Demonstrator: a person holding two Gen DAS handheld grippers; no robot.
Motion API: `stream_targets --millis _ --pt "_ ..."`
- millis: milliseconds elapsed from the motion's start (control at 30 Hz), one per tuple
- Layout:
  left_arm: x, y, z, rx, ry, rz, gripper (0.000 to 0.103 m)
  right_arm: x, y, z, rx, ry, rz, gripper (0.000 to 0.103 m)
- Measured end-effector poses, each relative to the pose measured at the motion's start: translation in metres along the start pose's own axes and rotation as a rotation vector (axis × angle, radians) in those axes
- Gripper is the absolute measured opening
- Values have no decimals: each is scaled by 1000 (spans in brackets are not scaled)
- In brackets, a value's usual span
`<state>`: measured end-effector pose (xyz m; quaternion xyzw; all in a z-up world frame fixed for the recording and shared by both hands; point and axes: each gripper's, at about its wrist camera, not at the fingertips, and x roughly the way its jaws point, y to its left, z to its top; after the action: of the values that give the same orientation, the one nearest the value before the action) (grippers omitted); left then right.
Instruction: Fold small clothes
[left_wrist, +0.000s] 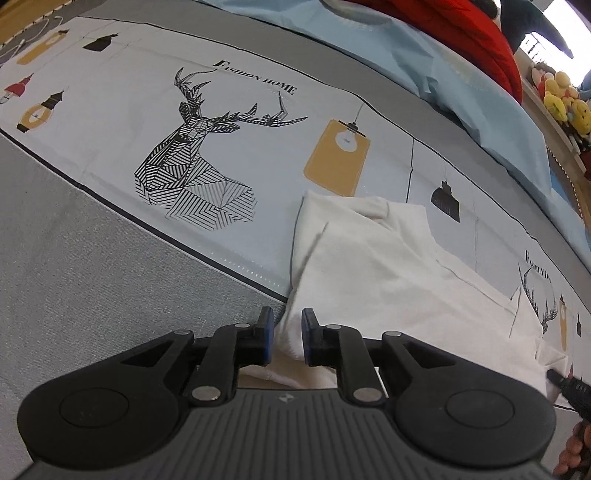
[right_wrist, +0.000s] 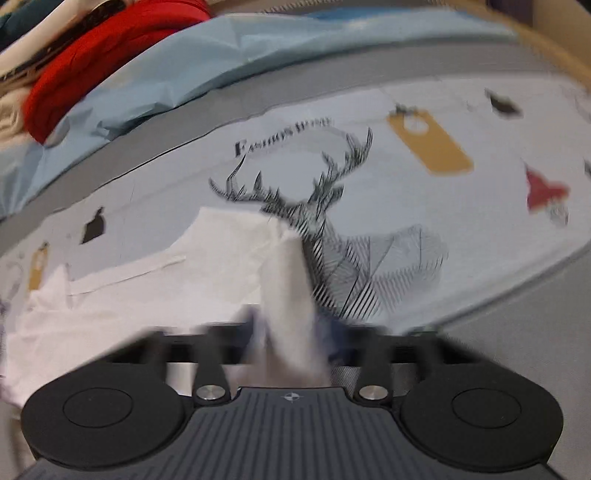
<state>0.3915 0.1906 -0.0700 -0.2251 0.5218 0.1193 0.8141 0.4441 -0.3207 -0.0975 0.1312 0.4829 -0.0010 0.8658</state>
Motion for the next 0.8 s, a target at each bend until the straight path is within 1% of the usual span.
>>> stream_targets --millis 33,67,133,167,200,233,267,300,333,367,400,433,467,500,567,633,667,700,733,767,800 --pt "0 1 1 0 2 -3 17 0 -2 3 5 -29 -19 6" --pt "-1 1 1 0 4 -7 17 -2 -10 7 47 -58 -30 4" --pt "0 2 2 0 11 -19 17 -1 -29 14 150 -84 -32 4" --pt "1 3 3 1 17 -25 19 -1 -36 17 177 -93 -21 4" --pt "3 3 3 1 24 -33 24 -2 -41 19 192 -101 -13 6" --pt "5 5 4 0 34 -46 28 -4 -45 19 202 -109 -25 8" --pt "7 6 5 -5 43 -63 36 -7 -49 20 211 -120 -45 10" --pt "9 8 6 -10 51 -80 41 -9 -54 21 223 -125 -44 11" --pt "12 10 8 -14 56 -96 43 -10 -57 20 239 -123 -24 14" --pt "15 12 11 -17 55 -107 48 -9 -61 19 258 -109 17 23" --pt "18 14 14 -21 51 -111 53 -7 -62 17 266 -87 57 29" --pt "22 16 17 -26 44 -115 56 -4 -62 15 264 -54 97 42" --pt "25 17 19 -32 39 -122 61 -2 -60 12 257 -29 117 51" --pt "30 18 21 -37 35 -135 64 0 -57 8 244 -3 126 51" --pt "39 17 25 -41 40 -162 68 9 -52 2 220 30 107 51" --pt "49 14 26 -34 46 -190 69 16 -51 -3 227 46 93 51" --pt "56 12 27 -26 47 -203 69 18 -52 -5 233 39 94 51" --pt "63 10 26 -14 41 -211 69 19 -50 -6 228 26 97 48" --pt "67 8 26 -3 26 -214 69 19 -48 -7 214 13 94 30" --pt "69 6 27 17 -2 -219 67 20 -45 -7 194 4 92 9" --pt "70 3 28 43 -29 -220 42 21 -44 -6 183 -4 94 9"
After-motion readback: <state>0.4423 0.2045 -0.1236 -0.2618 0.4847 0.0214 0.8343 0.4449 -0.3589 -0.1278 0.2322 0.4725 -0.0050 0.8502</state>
